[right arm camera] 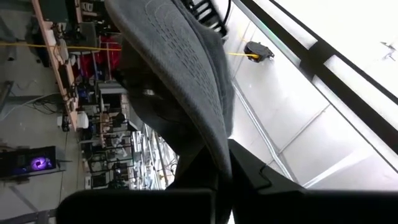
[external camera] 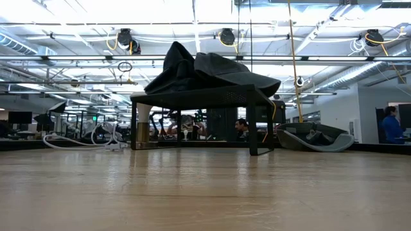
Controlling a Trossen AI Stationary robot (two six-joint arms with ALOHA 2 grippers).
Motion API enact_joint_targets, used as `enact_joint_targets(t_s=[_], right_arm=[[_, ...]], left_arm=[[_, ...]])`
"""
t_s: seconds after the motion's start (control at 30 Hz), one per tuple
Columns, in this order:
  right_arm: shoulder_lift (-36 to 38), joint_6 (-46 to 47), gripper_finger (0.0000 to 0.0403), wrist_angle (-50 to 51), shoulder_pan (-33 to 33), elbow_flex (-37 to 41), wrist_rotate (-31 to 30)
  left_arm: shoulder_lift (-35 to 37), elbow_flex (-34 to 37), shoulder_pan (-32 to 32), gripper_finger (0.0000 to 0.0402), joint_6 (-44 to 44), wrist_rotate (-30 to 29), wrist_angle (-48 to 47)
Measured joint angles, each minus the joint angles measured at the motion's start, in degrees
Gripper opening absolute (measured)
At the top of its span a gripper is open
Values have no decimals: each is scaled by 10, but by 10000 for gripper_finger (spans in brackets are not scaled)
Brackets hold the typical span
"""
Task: Pick & Place hat
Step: Stack the bottom gray cap on the gray cap on the shelf
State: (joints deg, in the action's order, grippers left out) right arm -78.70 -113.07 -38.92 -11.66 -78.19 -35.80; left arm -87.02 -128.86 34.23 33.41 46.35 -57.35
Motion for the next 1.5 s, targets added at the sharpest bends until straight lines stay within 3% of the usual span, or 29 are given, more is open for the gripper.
enact_joint_targets(t_s=[0.17,0.6,0.9,1.03,1.37,1.5], right_arm=[[0,1,4,1,0,0,0],[0,15,5,27,-1,0,-3],[0,27,6,59,-3,-1,-4],[0,27,6,58,-4,-1,-4],[0,29,6,58,-5,-1,-4],[0,29,8,60,-5,-1,-2]], left_arm=[[0,0,-17,243,53,57,70],[0,0,-21,243,161,135,182],[1,0,-21,238,183,125,178],[1,0,-21,198,183,121,176],[1,0,-21,29,173,121,176],[1,0,-18,21,170,121,177]])
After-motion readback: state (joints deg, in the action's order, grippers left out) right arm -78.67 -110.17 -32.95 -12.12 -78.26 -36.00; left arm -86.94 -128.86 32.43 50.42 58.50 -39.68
